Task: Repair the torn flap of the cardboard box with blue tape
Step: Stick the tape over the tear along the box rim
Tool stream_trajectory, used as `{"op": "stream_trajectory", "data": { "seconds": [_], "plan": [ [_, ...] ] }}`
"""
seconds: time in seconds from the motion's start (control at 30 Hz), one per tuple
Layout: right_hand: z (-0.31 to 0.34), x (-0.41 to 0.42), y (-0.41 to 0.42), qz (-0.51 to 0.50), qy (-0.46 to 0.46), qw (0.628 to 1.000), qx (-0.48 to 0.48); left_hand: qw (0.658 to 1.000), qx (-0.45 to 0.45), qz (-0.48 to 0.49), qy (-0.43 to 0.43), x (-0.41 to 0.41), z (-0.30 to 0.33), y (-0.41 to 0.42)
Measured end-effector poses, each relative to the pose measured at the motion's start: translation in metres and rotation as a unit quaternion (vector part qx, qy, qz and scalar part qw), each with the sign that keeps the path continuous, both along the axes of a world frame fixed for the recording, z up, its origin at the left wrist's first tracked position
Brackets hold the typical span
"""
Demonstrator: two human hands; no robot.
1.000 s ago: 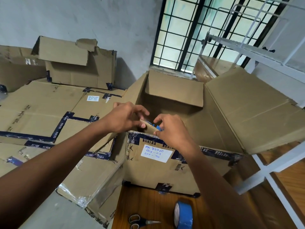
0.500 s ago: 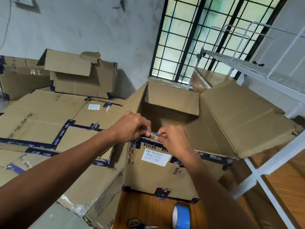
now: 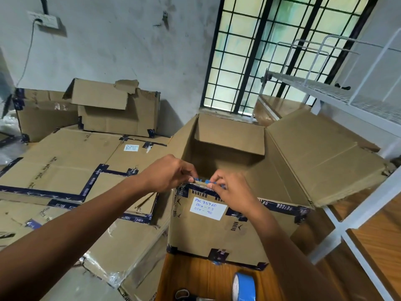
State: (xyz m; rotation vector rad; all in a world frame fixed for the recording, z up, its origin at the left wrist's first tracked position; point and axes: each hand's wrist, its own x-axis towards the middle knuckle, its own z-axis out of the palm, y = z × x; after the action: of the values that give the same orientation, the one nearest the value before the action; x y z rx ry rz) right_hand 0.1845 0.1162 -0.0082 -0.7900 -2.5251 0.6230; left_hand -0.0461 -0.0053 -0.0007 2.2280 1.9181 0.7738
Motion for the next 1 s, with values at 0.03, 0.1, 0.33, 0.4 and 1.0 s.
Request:
{"op": "stream_trajectory", "data": {
  "seconds": [0.03,0.1,0.33,0.4,1.0],
  "plan": [
    [0.0,0.0,0.0,0.005,0.006,1.0,-0.003,1.0,0.0,0.0,0.0,-0.001,0.001,-0.001],
    [0.001,0.001,0.0,0.015,0.008,1.0,0.002,1.0,0.004,0.004,0.008,-0.002,0.001,-0.003],
    [-0.01,0.016,0.001,0.022,0.058,0.997,0.052,0.999,0.019,0.022,0.026,-0.002,-0.01,-0.01],
    [-0.013,0.018,0.0,0.032,0.067,0.992,0.098,0.999,0.031,0.024,0.032,0.0,-0.009,-0.011],
    [-0.046,0.026,-0.005,0.058,0.097,0.939,0.326,0.944,0.227,0.062,0.23,0.012,-0.037,-0.024]
  ]
}}
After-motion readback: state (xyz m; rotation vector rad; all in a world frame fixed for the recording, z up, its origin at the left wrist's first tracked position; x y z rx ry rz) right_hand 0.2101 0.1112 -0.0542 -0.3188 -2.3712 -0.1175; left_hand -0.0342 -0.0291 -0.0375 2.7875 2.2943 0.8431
